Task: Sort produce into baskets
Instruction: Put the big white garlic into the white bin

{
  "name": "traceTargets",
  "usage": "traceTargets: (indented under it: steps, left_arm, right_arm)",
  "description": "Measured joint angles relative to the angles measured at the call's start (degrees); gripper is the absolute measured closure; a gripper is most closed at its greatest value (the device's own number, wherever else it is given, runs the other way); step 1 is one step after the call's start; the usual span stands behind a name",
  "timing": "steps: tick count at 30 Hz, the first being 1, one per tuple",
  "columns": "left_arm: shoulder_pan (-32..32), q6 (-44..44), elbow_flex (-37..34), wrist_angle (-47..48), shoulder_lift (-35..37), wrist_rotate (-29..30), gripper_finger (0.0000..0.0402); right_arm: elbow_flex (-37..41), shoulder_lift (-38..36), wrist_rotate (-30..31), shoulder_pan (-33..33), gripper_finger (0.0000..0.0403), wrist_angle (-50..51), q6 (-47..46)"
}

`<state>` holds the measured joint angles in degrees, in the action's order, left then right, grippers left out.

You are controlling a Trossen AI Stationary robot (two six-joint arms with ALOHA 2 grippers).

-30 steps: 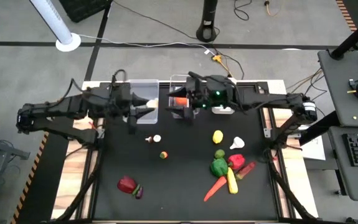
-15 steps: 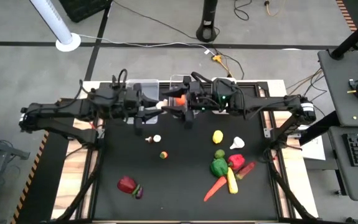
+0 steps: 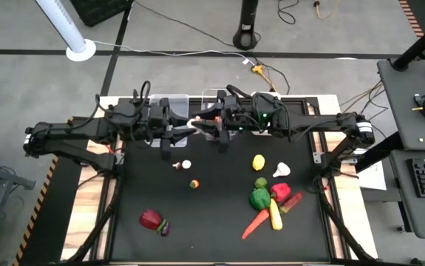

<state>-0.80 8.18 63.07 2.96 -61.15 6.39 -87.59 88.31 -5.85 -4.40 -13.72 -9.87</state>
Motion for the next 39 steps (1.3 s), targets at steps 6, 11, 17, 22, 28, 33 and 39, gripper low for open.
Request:
traceTargets:
  steps: [6, 11, 17, 22, 28, 33, 39]
  left_arm:
    - [0.0, 0.6, 0.0, 0.0, 0.0, 0.2, 0.0284]
    - [0.0, 1.8, 0.0, 0.1, 0.0, 0.7, 0.0251]
    - [-0.1, 4.2, 0.0, 2.9, 0.1, 2.1, 0.0187]
    - [-0.1, 5.3, 0.0, 7.6, 1.0, 2.3, 0.0151]
    - [-0.1, 9.6, 0.0, 16.6, 2.6, 6.7, 0.0141]
    - [-0.1, 14.2, 0.0, 24.8, 4.1, 11.5, 0.0141]
    - [-0.2, 15.7, 0.0, 28.0, 5.1, 13.3, 0.0141]
  right_arm:
    - [0.0, 0.0, 0.0, 0.0, 0.0381, 0.1, 0.8]
    - [0.0, 0.0, 0.0, -0.5, 0.0382, 0.2, -0.1]
    - [0.0, 0.0, 0.0, -0.9, 0.0383, 1.4, -0.1]
    - [0.0, -0.6, 1.7, -2.5, 0.0384, 7.3, -1.3]
    - [0.0, -0.8, 4.9, -4.7, 0.0384, 14.9, -4.1]
    - [0.2, -0.9, 9.1, -7.8, 0.0385, 24.3, -2.5]
    - [5.2, -1.3, 9.5, -12.1, 0.0385, 25.5, -0.9]
